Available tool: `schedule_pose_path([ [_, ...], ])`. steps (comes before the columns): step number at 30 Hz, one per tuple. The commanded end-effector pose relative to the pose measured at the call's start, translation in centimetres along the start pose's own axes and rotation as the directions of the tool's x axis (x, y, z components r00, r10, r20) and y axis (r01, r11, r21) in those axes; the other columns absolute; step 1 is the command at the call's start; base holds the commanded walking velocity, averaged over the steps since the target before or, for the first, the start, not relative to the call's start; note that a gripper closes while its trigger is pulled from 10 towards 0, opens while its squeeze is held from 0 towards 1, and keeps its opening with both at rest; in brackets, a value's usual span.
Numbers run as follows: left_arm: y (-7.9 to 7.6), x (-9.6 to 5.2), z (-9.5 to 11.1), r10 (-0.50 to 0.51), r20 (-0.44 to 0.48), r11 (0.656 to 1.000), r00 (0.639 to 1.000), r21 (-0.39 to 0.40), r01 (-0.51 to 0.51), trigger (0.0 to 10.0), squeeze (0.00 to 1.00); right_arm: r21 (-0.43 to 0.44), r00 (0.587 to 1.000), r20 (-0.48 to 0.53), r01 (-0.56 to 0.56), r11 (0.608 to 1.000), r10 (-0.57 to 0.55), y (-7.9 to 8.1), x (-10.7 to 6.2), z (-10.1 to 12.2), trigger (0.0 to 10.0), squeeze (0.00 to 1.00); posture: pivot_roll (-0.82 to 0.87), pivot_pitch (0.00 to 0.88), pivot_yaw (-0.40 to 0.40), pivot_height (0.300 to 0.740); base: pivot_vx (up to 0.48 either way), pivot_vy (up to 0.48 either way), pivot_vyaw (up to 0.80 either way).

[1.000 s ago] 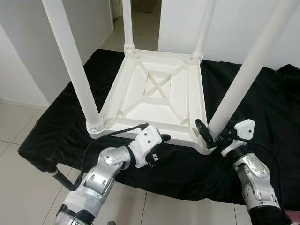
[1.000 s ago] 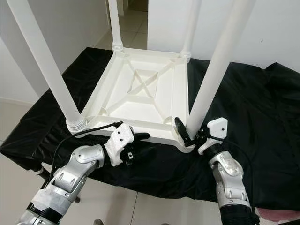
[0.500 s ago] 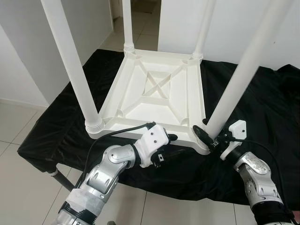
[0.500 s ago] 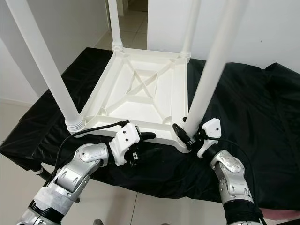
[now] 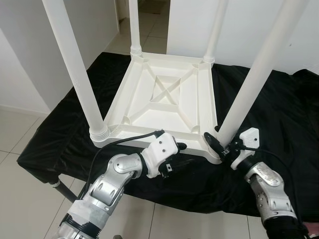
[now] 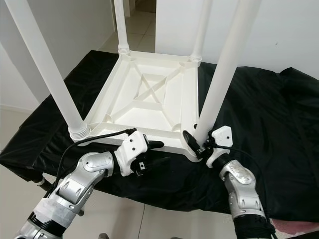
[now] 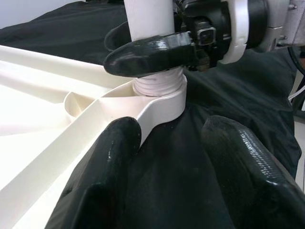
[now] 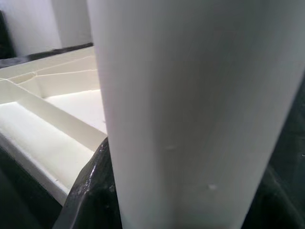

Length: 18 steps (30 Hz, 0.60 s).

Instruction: Building children table

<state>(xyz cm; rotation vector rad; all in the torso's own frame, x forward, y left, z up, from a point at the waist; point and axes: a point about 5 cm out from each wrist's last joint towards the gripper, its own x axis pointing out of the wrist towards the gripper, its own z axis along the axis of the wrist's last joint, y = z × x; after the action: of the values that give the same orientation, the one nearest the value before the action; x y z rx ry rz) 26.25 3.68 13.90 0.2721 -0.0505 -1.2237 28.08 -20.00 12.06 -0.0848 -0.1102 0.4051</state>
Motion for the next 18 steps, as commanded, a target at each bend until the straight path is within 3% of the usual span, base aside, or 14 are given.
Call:
schedule_pose_path([
  [1, -0.1, 0.0, -0.3, 0.011, -0.019, 1.0, 1.0, 0.002, -0.011, 10.0, 0.0, 0.008, 0.995, -0.053, 0.08, 0.997, -0.079, 0.4, -0.3, -0.8, 10.0, 0.0, -0.09, 0.0, -0.017, 0.74, 0.0, 0.0, 0.0],
  [7, -0.1, 0.0, -0.3, 0.021, -0.02, 1.0, 1.0, -0.005, -0.022, 10.0, 0.0, 0.026, 0.99, -0.042, 0.135, 0.991, -0.134, 1.1, -0.3, -0.7, 10.0, 0.0, -0.09, 0.0, -0.018, 0.74, 0.0, 0.0, 0.0],
  [8, -0.2, 0.0, -0.4, 0.03, -0.02, 0.999, 0.999, -0.015, -0.031, 10.0, 0.0, 0.059, 0.976, -0.034, 0.215, 0.975, -0.213, 2.0, -0.3, -0.7, 10.0, 0.0, -0.09, 0.0, -0.02, 0.74, 0.0, 0.0, 0.0],
  [10, -0.2, 0.0, -0.4, 0.03, -0.02, 0.999, 0.999, -0.015, -0.031, 10.0, 0.0, 0.059, 0.976, -0.034, 0.215, 0.975, -0.213, 2.0, -0.3, -0.7, 10.0, 0.0, -0.09, 0.0, -0.02, 0.74, 0.0, 0.0, 0.0],
  [11, -0.4, 0.0, -0.4, 0.037, -0.02, 0.999, 0.999, -0.023, -0.037, 10.0, 0.0, 0.096, 0.94, -0.051, 0.34, 0.936, -0.336, 3.0, -0.2, -1.0, 10.0, 0.0, -0.09, 0.0, -0.022, 0.74, 0.0, 0.0, 0.0],
  [12, -0.4, 0.0, -0.4, 0.037, -0.02, 0.999, 0.999, -0.023, -0.037, 10.0, 0.0, 0.096, 0.94, -0.051, 0.34, 0.936, -0.336, 3.0, -0.2, -1.0, 10.0, 0.0, -0.09, 0.0, -0.022, 0.74, 0.0, 0.0, 0.0],
  [13, -0.4, 0.0, -0.4, 0.042, -0.02, 0.999, 0.999, -0.028, -0.043, 10.0, 0.0, 0.118, 0.898, -0.071, 0.439, 0.891, -0.434, 3.9, 0.0, -1.1, 10.0, 0.0, -0.08, 0.0, -0.021, 0.74, 0.0, 0.0, 0.0],
  [15, -0.4, 0.1, -0.4, 0.052, -0.02, 0.998, 0.998, -0.032, -0.052, 10.0, 0.0, 0.14, 0.859, -0.091, 0.512, 0.847, -0.504, 5.1, 0.3, -0.9, 10.0, 0.0, -0.08, 0.0, -0.017, 0.74, 0.0, 0.0, 0.0],
  [18, -0.3, 0.1, -0.4, 0.053, -0.021, 0.998, 0.998, -0.034, -0.053, 10.0, 0.0, 0.138, 0.879, -0.061, 0.477, 0.868, -0.473, 6.1, 0.6, -0.1, 10.0, 0.0, -0.08, 0.0, -0.015, 0.74, 0.0, 0.0, 0.0],
])
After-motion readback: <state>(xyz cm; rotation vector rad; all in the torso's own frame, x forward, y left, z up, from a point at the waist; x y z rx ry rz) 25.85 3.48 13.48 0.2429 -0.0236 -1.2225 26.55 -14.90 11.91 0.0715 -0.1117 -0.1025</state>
